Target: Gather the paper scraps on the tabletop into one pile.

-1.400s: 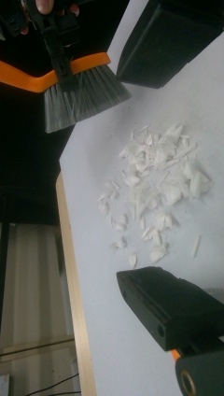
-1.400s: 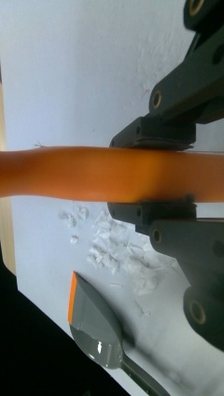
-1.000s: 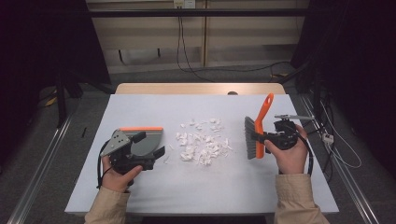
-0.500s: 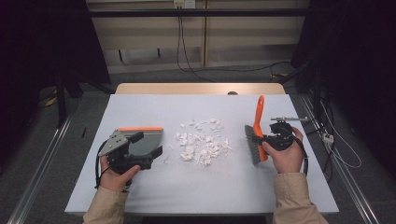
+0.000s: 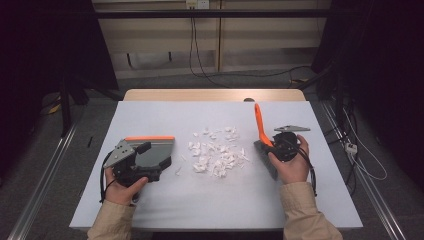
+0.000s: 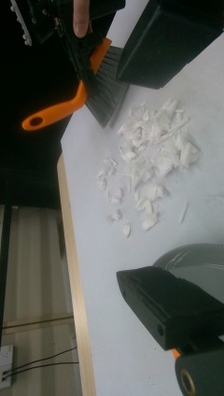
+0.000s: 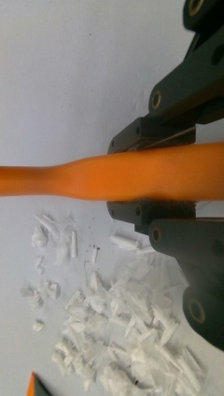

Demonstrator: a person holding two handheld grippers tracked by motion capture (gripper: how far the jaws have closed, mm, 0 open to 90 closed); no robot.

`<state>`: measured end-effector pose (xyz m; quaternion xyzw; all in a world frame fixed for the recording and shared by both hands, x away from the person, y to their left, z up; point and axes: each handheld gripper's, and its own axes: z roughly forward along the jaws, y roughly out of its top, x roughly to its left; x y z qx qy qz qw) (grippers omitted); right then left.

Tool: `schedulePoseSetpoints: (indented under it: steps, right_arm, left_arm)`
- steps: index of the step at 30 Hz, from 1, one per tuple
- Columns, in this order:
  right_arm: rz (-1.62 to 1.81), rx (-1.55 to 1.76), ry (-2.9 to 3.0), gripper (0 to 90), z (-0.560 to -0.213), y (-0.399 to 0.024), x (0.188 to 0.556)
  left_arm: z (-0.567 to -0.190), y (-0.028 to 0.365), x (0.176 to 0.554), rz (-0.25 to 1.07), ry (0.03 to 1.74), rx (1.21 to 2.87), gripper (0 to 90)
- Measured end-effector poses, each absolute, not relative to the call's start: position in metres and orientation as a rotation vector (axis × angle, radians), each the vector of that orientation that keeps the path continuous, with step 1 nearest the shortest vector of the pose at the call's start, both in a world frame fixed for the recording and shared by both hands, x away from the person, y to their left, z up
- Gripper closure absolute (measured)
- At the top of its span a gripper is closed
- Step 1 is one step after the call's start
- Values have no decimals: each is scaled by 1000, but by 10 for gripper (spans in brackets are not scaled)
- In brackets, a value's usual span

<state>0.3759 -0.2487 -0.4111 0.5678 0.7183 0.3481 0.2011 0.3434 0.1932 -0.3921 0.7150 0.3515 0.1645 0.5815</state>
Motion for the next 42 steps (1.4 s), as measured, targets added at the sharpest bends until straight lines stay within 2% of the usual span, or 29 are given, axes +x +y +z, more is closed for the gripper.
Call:
schedulePoseSetpoints:
  steps: [9, 14, 19, 23, 26, 30, 42]
  right_arm:
    - [953, 1534, 2048, 680, -415, -243, 377]
    - [949, 1513, 2092, 553, -412, -245, 373]
    - [946, 1506, 2073, 512, -404, -246, 365]
    - [953, 1504, 2085, 526, -398, -248, 359]
    - [895, 1516, 2094, 575, -402, -249, 358]
    - [874, 1542, 2127, 701, -409, -249, 359]
    - [975, 1519, 2018, 715, -404, -254, 361]
  left_arm:
    - [-393, 194, 343, 381, 821, 1667, 55]
    - [-394, 195, 343, 383, 824, 1670, 58]
    - [-393, 195, 341, 390, 819, 1674, 59]
    - [-393, 194, 339, 382, 811, 1676, 59]
    - [-392, 193, 338, 386, 807, 1682, 59]
    - [-391, 196, 338, 392, 813, 1675, 59]
    - [-392, 205, 337, 412, 831, 1670, 59]
